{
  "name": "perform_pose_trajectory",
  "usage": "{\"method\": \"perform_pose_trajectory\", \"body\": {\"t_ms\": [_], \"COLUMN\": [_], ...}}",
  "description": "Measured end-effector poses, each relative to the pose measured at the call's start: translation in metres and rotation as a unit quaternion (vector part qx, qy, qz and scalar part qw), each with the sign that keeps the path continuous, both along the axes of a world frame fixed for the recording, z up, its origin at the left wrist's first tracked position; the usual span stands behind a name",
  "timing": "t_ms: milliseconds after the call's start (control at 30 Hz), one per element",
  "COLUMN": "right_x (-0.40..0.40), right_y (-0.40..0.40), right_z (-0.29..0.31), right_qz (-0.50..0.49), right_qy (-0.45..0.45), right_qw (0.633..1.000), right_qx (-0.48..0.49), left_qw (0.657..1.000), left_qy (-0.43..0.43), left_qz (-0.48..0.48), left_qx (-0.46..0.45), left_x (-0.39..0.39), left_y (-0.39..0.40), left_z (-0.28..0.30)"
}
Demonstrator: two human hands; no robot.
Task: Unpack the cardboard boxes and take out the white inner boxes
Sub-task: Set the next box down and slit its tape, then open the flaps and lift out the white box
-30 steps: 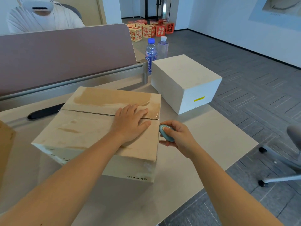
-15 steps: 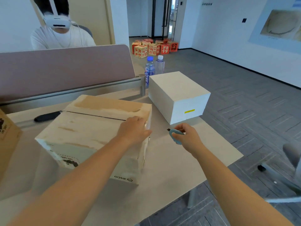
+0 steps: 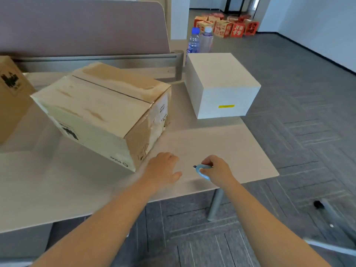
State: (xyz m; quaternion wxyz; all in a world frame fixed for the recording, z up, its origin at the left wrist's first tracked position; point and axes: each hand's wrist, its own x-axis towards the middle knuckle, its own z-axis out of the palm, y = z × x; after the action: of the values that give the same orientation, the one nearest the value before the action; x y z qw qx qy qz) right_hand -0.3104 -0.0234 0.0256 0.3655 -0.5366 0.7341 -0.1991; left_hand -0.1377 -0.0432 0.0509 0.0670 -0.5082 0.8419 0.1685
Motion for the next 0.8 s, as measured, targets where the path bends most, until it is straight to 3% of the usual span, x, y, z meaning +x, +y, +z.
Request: {"method": "perform_pose_trajectory", "body": {"t_ms": [333,800], "right_x": [-0.001,-0.013], "right_y": [0.009,0.002], "right_z": [-0.04,-0.013], "right_qz": [0.031,0.037], "right_qy": [0.048,0.107], "right_qw": [0.998,0.992], "right_qx": [0.008,-0.047], "left_qw": [0.998,0.999], "left_qy": [0.003,0.022], "left_qz": [0.049,0.047], "left_qx": [0.043,0.003], "left_x": [0.005,-0.005], "left_y": [0.019,0.015], "left_z": [-0.047,-0.017]}}
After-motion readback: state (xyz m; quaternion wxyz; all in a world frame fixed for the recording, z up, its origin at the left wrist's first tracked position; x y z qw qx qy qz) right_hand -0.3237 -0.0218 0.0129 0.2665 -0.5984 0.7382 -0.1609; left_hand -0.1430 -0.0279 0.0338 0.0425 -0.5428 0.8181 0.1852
